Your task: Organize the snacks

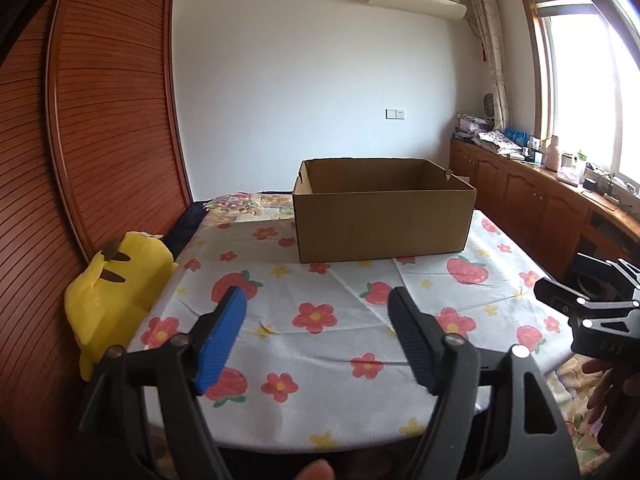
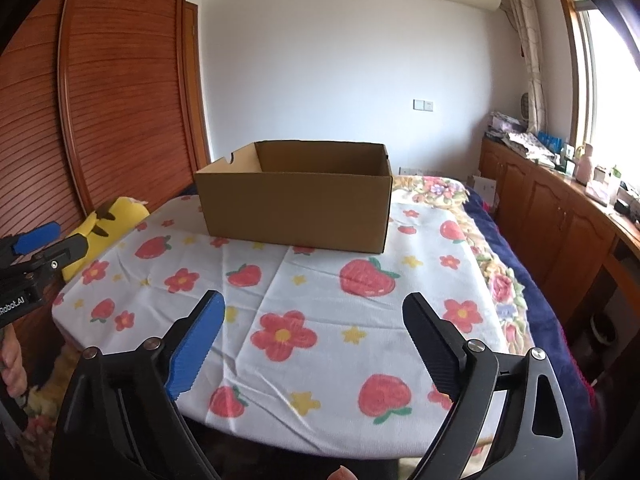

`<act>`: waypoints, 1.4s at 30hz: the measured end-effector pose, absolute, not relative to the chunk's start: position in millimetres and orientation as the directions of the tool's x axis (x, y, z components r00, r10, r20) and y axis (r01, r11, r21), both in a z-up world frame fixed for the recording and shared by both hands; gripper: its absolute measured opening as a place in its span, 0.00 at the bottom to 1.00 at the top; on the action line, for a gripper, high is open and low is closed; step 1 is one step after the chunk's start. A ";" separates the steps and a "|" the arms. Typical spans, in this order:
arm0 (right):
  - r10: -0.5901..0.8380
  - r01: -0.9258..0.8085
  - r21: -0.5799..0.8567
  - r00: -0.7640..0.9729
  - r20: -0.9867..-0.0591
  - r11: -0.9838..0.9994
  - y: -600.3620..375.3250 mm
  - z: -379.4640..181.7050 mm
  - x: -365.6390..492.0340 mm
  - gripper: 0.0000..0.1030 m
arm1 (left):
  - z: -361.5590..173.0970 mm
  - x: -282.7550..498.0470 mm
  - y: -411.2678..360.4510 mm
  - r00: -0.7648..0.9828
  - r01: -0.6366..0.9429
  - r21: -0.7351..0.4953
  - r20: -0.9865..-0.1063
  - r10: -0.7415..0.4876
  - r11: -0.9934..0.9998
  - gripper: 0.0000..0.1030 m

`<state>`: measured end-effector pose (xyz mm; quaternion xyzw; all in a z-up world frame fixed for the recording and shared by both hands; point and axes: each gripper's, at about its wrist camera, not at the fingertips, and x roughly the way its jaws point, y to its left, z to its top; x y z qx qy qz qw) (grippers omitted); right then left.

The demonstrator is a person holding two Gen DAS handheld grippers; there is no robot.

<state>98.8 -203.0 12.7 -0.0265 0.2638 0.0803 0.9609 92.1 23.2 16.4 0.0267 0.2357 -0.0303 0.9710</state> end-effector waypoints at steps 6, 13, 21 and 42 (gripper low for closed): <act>0.117 -0.145 -0.017 0.857 -0.502 0.989 -201.2 10.5 90.3 0.93 | 14.8 81.1 26.7 0.904 0.047 0.034 -0.426 -0.028 0.998 0.91; 0.111 -0.130 -0.005 0.868 -0.484 0.992 -203.6 15.0 81.8 0.97 | 8.0 73.4 25.4 0.903 0.045 0.041 -0.428 -0.023 0.998 0.95; 0.114 -0.132 -0.004 0.870 -0.480 0.991 -202.3 15.2 78.1 0.98 | 4.2 67.9 25.3 0.901 0.037 0.025 -0.433 -0.023 0.999 0.95; 0.092 -0.107 -0.005 0.876 -0.473 0.994 -208.0 13.6 71.2 0.99 | -0.8 62.6 22.8 0.898 0.047 0.033 -0.439 -0.028 0.998 0.95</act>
